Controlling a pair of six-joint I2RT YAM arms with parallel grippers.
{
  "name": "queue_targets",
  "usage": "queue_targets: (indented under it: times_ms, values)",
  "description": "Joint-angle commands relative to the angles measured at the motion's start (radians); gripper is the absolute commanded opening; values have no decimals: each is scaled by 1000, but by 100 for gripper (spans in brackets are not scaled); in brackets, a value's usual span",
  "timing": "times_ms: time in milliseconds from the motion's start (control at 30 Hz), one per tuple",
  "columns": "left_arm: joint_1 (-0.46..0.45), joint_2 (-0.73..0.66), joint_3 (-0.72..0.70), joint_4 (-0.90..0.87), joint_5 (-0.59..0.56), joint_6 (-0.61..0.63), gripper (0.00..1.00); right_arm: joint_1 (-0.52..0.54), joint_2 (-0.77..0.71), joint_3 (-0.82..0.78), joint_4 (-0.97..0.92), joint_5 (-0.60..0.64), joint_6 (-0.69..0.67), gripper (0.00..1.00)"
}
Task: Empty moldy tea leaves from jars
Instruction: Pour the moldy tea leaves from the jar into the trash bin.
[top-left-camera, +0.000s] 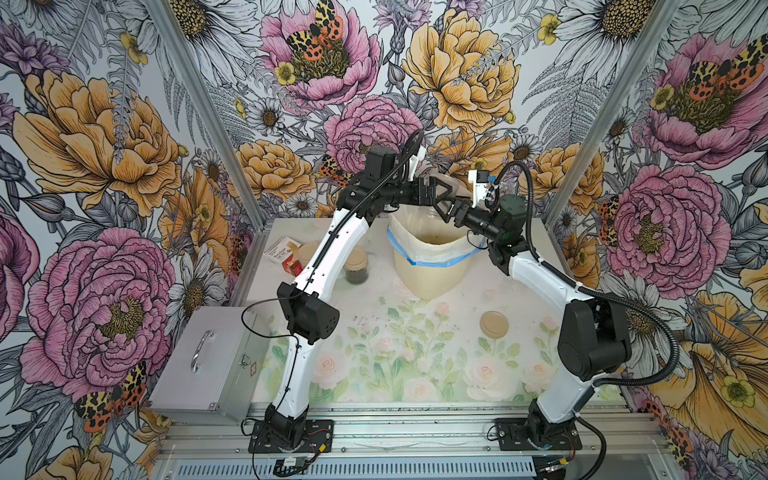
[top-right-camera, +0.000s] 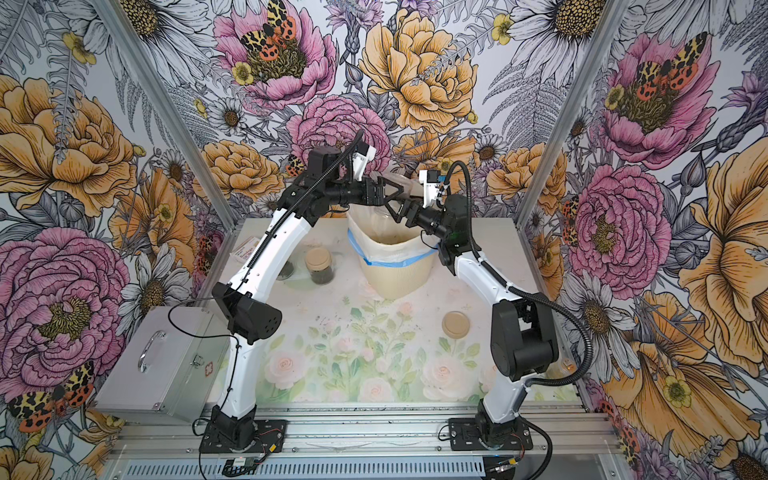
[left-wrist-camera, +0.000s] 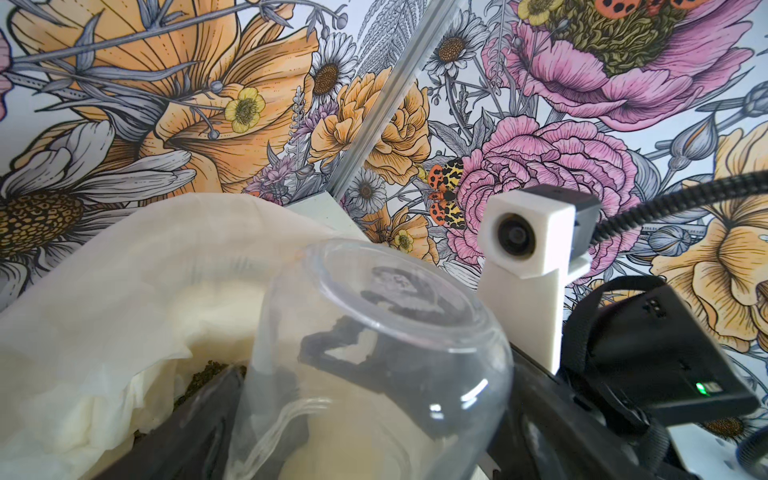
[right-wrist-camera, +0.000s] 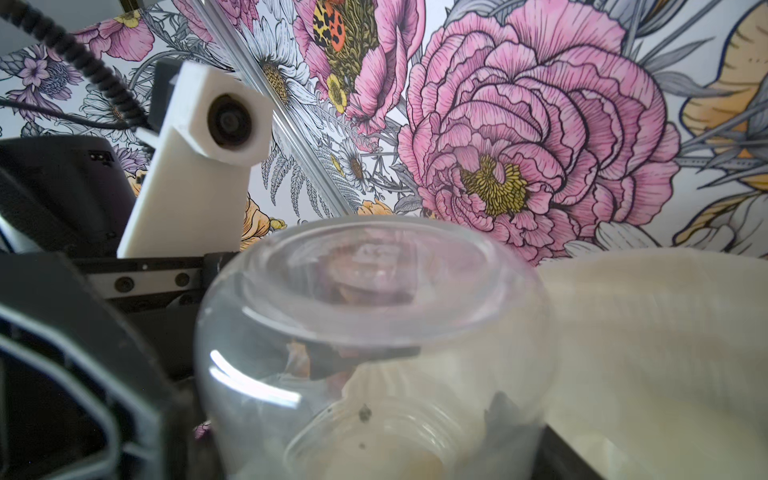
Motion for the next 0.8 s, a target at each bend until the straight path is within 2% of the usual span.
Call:
queue_targets:
  times_ms: [0,67,200,333,467,633,767]
  values:
    - [-10,23,-28,-63,11,8,99,16,-40,105,-18,5,-73,62]
    - [-10,20,-34,-63,9,11,99,29,-65,105,-76,6,-173,64]
    - [-10,25,-41,-63,1,13,99,34,-91,100,-113,13,-249,64]
    - [-10,22,-43,-64,-4,22,99,57,-142,107,-253,65,-455,65]
    - [-10,7,-62,-65,-16,41,99,88,-194,116,-376,177,-669,65]
    - [-17,-25,-124,-67,-12,67,99,99,-232,130,-415,268,-818,65]
    - [-16,-46,-154,-68,-15,75,97,98,-242,140,-420,289,-865,66]
